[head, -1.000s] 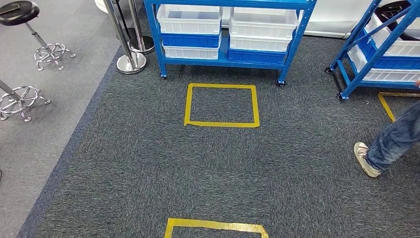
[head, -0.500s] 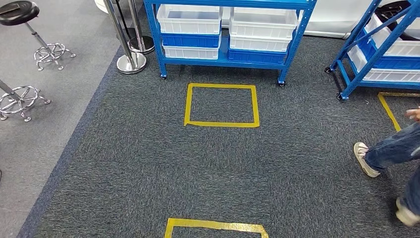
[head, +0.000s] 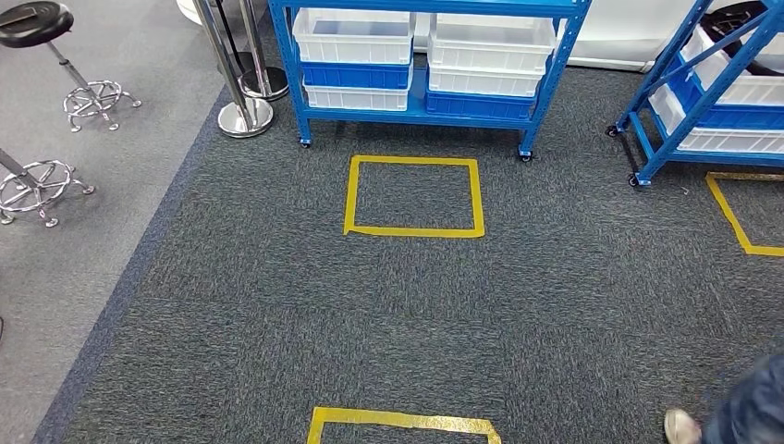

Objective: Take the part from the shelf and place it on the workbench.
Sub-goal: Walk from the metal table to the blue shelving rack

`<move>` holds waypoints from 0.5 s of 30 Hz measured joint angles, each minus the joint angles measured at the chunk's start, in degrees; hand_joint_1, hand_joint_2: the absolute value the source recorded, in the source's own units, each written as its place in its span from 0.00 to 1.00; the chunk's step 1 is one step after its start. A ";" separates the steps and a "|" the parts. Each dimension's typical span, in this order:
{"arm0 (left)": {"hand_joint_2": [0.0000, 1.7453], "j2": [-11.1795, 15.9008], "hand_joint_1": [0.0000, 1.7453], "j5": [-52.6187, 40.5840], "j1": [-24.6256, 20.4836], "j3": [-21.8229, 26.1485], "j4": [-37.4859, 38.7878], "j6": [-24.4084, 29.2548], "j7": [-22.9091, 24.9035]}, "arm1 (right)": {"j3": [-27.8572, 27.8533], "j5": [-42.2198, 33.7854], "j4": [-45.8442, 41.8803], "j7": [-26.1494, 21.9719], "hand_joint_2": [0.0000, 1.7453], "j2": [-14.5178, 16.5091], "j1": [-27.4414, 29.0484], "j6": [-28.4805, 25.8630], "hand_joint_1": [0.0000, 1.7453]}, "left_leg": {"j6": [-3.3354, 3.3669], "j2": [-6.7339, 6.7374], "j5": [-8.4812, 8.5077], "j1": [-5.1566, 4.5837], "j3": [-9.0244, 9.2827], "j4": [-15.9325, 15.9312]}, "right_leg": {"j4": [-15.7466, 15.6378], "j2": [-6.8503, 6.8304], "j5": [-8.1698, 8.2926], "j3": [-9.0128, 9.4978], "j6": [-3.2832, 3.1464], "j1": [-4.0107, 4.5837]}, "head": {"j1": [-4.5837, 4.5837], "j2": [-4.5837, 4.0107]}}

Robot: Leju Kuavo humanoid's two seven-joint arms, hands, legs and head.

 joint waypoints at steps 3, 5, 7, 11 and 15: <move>1.00 0.09 0.00 0.51 -0.06 0.21 0.00 0.60 -0.98 | 0.00 1.33 0.00 -0.02 1.00 0.00 0.02 -1.13 0.00 | 0.00 0.00 0.00 0.00 0.00 0.00 | 0.00 0.00 0.00 0.00 0.00 0.00 | 0.00 0.00; 1.00 0.14 0.00 0.44 -0.06 0.23 0.00 0.67 -1.52 | 0.15 1.89 0.00 -0.59 1.00 0.00 0.02 -1.20 0.00 | 0.00 0.00 0.00 0.00 0.00 0.00 | 0.00 0.00 0.00 0.00 0.00 0.00 | 0.00 0.00; 1.00 0.17 0.00 0.40 -0.05 0.23 0.00 0.99 -1.77 | 0.18 1.83 0.00 -1.09 1.00 0.00 0.02 -0.82 0.00 | 0.00 0.00 0.00 0.00 0.00 0.00 | 0.00 0.00 0.00 0.00 0.00 0.00 | 0.00 0.00; 1.00 0.17 0.00 0.14 -0.04 0.23 0.00 1.90 -1.86 | 0.18 1.74 0.00 -1.54 1.00 0.01 0.02 -0.32 0.00 | 0.00 0.00 0.00 0.00 0.00 0.00 | 0.00 0.00 0.00 0.00 0.00 0.00 | 0.00 0.00; 1.00 0.17 0.00 -0.24 -0.04 0.21 0.00 2.49 -2.33 | 0.18 1.66 0.00 -1.77 0.50 0.01 0.02 -0.22 0.00 | 0.00 0.00 0.00 0.00 0.00 0.00 | 0.00 0.00 0.00 0.00 0.00 0.00 | 0.00 0.00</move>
